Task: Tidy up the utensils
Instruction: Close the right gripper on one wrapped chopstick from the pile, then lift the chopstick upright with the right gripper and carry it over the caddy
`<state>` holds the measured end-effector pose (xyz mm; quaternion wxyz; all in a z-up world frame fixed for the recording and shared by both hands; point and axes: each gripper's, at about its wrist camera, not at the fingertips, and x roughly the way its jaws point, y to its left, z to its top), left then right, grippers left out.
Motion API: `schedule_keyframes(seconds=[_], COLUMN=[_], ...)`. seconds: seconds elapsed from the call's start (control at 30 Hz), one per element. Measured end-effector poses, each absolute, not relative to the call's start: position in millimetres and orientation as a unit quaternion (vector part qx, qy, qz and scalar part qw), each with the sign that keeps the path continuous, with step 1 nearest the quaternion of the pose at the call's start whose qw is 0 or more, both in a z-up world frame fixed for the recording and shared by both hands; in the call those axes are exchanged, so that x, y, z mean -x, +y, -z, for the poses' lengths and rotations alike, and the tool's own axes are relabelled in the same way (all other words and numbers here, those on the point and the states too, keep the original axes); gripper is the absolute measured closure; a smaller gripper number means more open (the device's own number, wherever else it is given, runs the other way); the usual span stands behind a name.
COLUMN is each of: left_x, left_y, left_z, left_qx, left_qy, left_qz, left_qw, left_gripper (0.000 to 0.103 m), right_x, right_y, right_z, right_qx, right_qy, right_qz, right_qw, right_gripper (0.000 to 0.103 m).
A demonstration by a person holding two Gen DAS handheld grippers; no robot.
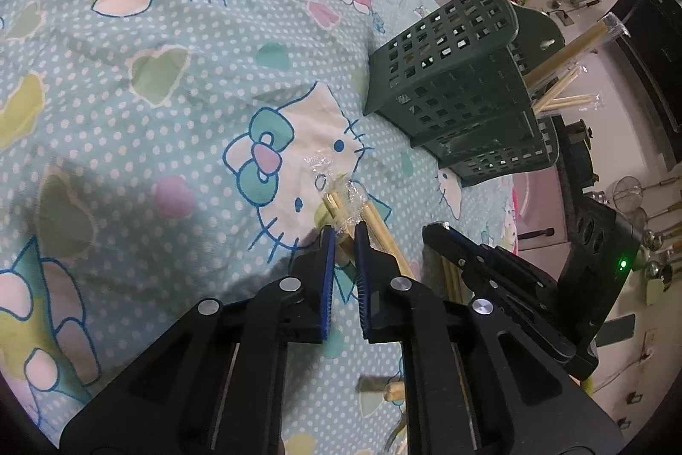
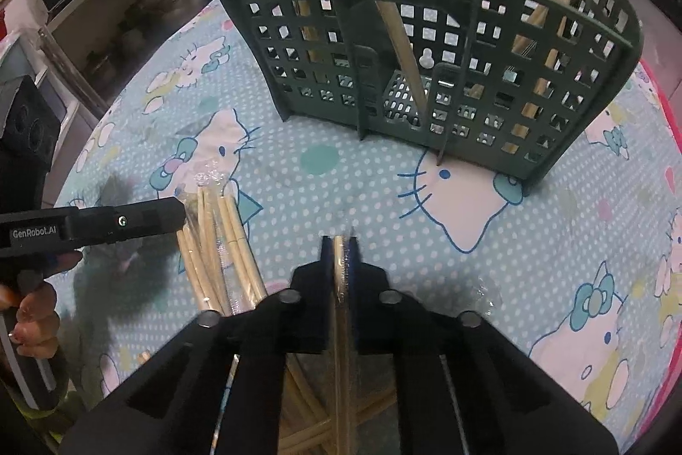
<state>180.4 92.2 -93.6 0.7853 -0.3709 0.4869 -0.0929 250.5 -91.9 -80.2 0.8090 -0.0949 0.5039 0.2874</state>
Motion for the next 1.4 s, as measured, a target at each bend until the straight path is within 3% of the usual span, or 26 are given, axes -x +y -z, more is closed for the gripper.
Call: schedule_keyframes(seconds=[0.33,0.87,1.4], left_x=[-176.3,-168.1,-157.6], left_y=[101.7,59.6,33.8], left_z=[69.9,-0.6,-37.5], left_qx=[0.368,0.292,0.259], left_qy=[0.453,0.396,0.365], left_qz=[0.098,0.155,0.193], left_qw=[0.806,0.857,0.873], left_gripper=[0.1,0.101,0.101], right_x=[-244.2,-221.5,-198.8], right_y=[-111.4,-146.8,-163.1], right_z=[52.2,-14.1,-58.1], right_qx=[0.06,0.015,0.004], right_qy=[0.472,0.387,0.317], right_qz=[-0.286,-0.274,-0.266], right_qw=[0.832,0.881,0.91], right_gripper=[0.098,0.098,0.098])
